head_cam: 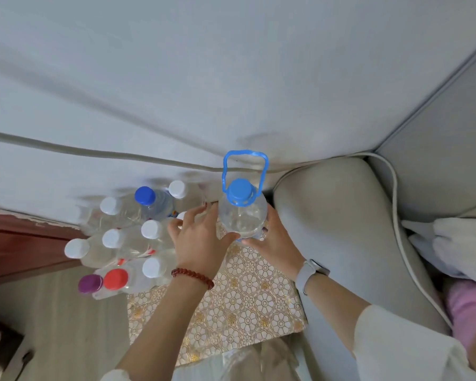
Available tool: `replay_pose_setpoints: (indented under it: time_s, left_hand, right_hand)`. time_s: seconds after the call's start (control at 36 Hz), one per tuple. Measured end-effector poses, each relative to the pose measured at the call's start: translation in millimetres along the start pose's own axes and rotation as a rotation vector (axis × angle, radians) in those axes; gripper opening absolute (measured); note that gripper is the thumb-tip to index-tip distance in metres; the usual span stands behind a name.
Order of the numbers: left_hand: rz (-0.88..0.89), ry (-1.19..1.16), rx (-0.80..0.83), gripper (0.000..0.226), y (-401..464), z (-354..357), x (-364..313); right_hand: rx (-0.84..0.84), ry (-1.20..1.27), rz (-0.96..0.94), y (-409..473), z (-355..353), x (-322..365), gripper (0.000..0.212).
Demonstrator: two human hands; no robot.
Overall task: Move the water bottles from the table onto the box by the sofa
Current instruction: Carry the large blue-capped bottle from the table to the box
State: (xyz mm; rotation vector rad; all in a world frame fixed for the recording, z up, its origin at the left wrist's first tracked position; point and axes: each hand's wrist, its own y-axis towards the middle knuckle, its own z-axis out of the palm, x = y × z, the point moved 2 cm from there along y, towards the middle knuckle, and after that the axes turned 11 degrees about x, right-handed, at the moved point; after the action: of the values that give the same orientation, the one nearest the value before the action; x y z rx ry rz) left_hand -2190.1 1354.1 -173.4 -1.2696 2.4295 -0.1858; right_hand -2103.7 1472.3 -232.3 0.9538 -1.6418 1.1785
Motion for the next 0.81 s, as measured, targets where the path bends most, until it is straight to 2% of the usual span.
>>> replay_pose_setpoints:
  time_s: [0.14,0.22,0.33,0.42,0.67,0.81]
  left_hand:
    - [0.034,-0.025,0.004,0.068,-7,-6,7]
    - [0.07,-0.079,-0.046,0.074,-6,-12,10]
    - [0.09,-0.173,-0.067,0.07,0,-17,6]
    - [0.084,-0.214,-0.106,0.069,2,-17,6]
    - [0.098,-0.137,-0.323,0.07,3,-6,5]
    - [0.073,-0.105,-0.296,0.072,3,-2,4]
  right_hand:
    - [0.047,-0.002,-0.02,-11,-5,11,0.089]
    - [0.049,0.015,-0.011,-10,-6,17,0.085]
    - [0.04,0.101,-0.002,-5,-5,21,0.08]
    - [0.068,0.071,0.011,1,-8,24,0.078]
    - [0.161,-0.039,0.071,17,-18,27,0.082]
    - [0.224,-0.115,0.121,19,-21,26,0.088]
